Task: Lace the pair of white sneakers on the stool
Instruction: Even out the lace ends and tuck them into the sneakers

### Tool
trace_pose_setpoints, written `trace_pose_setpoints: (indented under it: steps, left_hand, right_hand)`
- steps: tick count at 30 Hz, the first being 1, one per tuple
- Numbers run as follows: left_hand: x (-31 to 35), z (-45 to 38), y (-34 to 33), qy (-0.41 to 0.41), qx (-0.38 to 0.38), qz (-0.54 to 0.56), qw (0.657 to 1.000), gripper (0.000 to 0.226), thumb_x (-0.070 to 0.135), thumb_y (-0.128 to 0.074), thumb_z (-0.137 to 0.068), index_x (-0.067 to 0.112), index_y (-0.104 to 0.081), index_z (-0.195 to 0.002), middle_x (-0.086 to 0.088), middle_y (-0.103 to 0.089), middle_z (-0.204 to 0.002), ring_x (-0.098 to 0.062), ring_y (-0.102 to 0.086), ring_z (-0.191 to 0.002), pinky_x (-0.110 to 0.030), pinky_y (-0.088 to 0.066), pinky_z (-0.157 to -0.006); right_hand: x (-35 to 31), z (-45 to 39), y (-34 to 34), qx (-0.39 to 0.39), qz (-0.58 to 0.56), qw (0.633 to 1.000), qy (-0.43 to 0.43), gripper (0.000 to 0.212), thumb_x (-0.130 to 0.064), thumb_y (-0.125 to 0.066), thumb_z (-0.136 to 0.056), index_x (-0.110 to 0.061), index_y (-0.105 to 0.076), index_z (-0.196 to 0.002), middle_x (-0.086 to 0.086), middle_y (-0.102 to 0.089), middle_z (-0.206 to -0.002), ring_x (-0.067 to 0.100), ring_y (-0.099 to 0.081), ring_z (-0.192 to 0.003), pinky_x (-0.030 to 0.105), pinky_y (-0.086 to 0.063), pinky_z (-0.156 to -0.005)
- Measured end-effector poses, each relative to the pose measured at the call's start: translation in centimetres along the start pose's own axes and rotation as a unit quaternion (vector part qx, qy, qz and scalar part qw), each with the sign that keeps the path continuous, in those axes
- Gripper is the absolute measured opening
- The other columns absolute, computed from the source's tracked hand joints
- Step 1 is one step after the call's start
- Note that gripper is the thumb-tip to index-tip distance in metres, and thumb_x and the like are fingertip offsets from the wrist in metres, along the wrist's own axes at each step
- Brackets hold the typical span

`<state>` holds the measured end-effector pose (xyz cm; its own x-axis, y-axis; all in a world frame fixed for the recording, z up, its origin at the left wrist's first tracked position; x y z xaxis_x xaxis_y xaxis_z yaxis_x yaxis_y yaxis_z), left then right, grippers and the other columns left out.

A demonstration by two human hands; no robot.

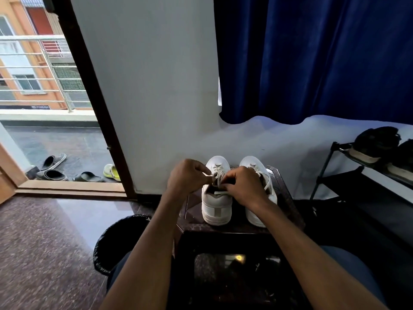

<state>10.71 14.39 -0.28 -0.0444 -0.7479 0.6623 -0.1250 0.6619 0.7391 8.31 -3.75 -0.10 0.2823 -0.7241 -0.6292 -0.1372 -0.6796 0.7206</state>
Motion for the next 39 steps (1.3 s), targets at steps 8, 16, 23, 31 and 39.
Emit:
trace_pose_setpoints:
  steps: [8,16,23,31,39]
  left_hand:
    - [0.8,0.6,-1.0,-0.025,-0.025,-0.022,0.999,0.021,0.021,-0.081,-0.072,0.032,-0.083,-0.089,0.010,-0.069,-0.066,-0.016,-0.070,-0.074,-0.019,-0.041,-0.058]
    - [0.8,0.4,-0.7,-0.026,-0.010,-0.050,0.998,0.030,0.025,-0.080,-0.064,0.053,-0.076,-0.072,0.019,-0.071,-0.065,-0.010,-0.068,-0.066,-0.023,-0.051,-0.059]
    - [0.6,0.7,-1.2,-0.007,-0.059,-0.047,0.997,0.019,0.041,-0.082,-0.055,0.043,-0.074,-0.072,0.010,-0.075,-0.076,-0.015,-0.072,-0.078,-0.028,-0.056,-0.069]
    - [1.1,1.0,-1.6,-0.013,-0.069,-0.055,0.996,0.022,0.048,-0.070,-0.048,0.060,-0.070,-0.068,0.012,-0.073,-0.075,-0.018,-0.071,-0.076,-0.032,-0.059,-0.070]
    - [1.2,1.4,-1.4,0.027,-0.053,-0.067,0.996,0.031,0.039,-0.064,-0.058,0.042,-0.080,-0.084,0.004,-0.072,-0.073,-0.025,-0.070,-0.077,-0.029,-0.055,-0.065]
  right_hand:
    - [-1.3,-0.4,-1.1,-0.133,-0.014,0.991,0.005,0.026,-0.003,-0.070,-0.090,-0.021,-0.084,-0.103,0.004,-0.081,-0.094,0.012,-0.068,-0.071,0.023,-0.055,-0.068]
    - [-0.2,-0.1,-0.6,-0.101,-0.060,0.993,0.005,0.025,-0.003,-0.086,-0.072,-0.024,-0.086,-0.086,-0.007,-0.080,-0.080,0.007,-0.074,-0.081,0.023,-0.053,-0.073]
    - [-2.2,-0.9,-0.3,0.031,0.036,0.996,0.073,0.034,0.000,-0.076,-0.068,-0.022,-0.067,-0.092,-0.004,-0.063,-0.091,0.021,-0.062,-0.084,0.035,-0.050,-0.071]
    - [-1.7,-0.9,-2.1,-0.051,0.101,0.989,0.099,0.012,0.002,-0.072,-0.081,-0.007,-0.072,-0.089,0.011,-0.064,-0.098,0.034,-0.063,-0.097,0.041,-0.052,-0.078]
    - [-2.4,0.3,-3.4,-0.143,0.218,0.954,0.147,0.034,0.003,-0.060,-0.090,-0.015,-0.069,-0.117,0.005,-0.039,-0.117,0.027,-0.042,-0.117,0.037,-0.043,-0.094]
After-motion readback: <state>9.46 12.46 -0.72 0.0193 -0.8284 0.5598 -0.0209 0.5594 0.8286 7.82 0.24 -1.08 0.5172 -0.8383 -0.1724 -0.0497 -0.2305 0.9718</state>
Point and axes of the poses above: each hand's wrist, its own z-axis away from the middle knuckle, its own y-axis out of the back of the hand, x = y × z, the point moved 9 cm from there along -z, towards the middle knuckle
